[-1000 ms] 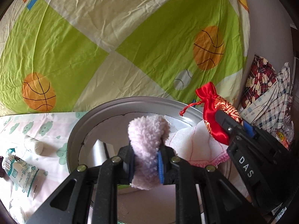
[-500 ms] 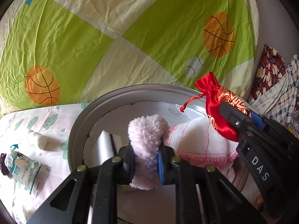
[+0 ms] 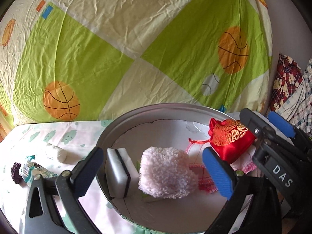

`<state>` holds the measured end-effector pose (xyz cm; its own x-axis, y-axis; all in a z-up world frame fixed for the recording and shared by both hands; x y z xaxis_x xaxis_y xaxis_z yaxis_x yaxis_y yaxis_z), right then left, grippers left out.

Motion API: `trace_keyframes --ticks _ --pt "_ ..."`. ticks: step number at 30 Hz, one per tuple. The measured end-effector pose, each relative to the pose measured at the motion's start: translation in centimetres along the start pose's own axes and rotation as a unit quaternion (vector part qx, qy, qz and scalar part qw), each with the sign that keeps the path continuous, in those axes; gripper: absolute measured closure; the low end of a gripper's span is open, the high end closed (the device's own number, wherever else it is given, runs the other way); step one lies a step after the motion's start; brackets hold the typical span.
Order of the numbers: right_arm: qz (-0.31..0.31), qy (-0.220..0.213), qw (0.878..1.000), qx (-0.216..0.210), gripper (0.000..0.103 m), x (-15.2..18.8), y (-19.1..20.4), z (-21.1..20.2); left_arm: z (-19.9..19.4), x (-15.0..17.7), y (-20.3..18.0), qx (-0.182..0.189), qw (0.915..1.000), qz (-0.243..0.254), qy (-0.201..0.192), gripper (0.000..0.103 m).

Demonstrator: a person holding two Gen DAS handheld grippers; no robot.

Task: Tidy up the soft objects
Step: 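Open both tools to drop the pink puff and red pouch into the tin, then move both open tools from the tin back toward the remaining bed items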

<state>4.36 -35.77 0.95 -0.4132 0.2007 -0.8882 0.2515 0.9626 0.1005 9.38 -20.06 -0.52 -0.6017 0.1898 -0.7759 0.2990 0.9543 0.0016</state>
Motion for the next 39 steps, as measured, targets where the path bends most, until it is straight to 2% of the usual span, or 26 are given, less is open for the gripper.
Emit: trace_keyframes --ticks 12,19,25,39 --pt "0.044 -0.027 0.999 0.016 0.027 0.0 -1.6 -1.7 -0.6 1.1 1.7 -0.023 0.9997 -0.008 0.001 0.0" --pt "0.074 -0.026 0.997 0.02 0.027 0.6 -1.9 -2.6 -1.5 2.3 3.3 -0.052 0.9987 -0.004 -0.003 0.0" --pt "0.086 -0.045 0.995 0.038 0.027 0.9 -1.8 -4.1 -2.4 2.8 4.7 -0.049 0.9986 -0.016 -0.01 0.0" --pt "0.093 -0.061 0.993 0.049 0.027 2.3 -0.4 -7.6 -3.8 3.9 5.9 -0.046 0.9988 -0.015 -0.009 0.0"
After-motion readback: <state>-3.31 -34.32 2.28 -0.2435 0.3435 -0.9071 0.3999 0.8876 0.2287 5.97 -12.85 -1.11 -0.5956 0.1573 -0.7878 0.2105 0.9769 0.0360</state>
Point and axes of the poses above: each gripper's, at about its wrist camera, not at the fingertips, and z roughly the way its jaws point, y to its left, x to its underside, the point moved 6 cm from there along z, roughly the way its jaws point, and after that the axes turned 11 degrees about y, right-handed, at the moved point
